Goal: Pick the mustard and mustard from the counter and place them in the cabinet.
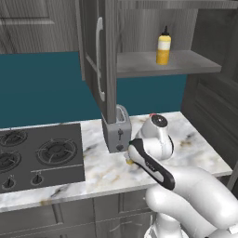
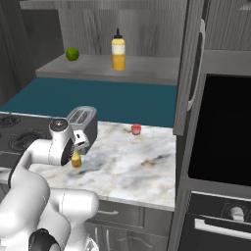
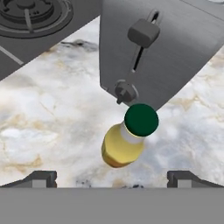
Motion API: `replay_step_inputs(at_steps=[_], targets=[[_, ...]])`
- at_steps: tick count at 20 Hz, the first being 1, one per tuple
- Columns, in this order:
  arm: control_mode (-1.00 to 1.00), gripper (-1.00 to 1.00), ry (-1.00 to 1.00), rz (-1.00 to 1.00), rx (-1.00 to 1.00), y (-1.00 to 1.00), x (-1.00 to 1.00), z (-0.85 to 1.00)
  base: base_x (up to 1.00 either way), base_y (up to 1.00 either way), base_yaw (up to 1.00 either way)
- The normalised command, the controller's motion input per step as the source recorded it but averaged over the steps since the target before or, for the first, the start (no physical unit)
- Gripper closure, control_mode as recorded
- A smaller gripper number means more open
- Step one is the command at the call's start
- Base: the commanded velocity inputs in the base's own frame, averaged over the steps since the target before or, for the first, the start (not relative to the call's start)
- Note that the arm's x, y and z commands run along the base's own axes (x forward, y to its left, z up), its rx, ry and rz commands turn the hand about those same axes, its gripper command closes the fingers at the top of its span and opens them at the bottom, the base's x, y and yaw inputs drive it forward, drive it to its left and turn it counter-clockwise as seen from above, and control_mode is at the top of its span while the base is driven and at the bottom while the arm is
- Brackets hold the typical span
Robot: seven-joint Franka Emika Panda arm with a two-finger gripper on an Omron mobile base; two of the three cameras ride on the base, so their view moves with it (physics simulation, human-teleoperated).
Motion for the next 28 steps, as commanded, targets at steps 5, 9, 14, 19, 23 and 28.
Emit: replay_step_inputs(at_steps=[5, 9, 14, 19, 23, 28], targets=[[-1.0, -1.0, -0.07, 0.0, 0.0, 0.0, 0.04, -0.24, 0.0, 0.0, 0.0], [-1.0, -1.0, 0.0, 0.0, 0.0, 0.01, 0.03, -0.47, 0.0, 0.0, 0.0], [-1.0, -1.0, 0.0, 0.0, 0.0, 0.0, 0.07, -0.52, 0.0, 0.0, 0.0], [-1.0, -1.0, 0.0, 0.0, -0.01, 0.0, 0.07, -0.31, 0.0, 0.0, 0.0], [-1.0, -1.0, 0.0, 0.0, -0.05, 0.0, 0.02, -0.17, 0.0, 0.0, 0.0], [-1.0, -1.0, 0.0, 0.0, -0.03, 0.0, 0.07, -0.16, 0.0, 0.0, 0.0]])
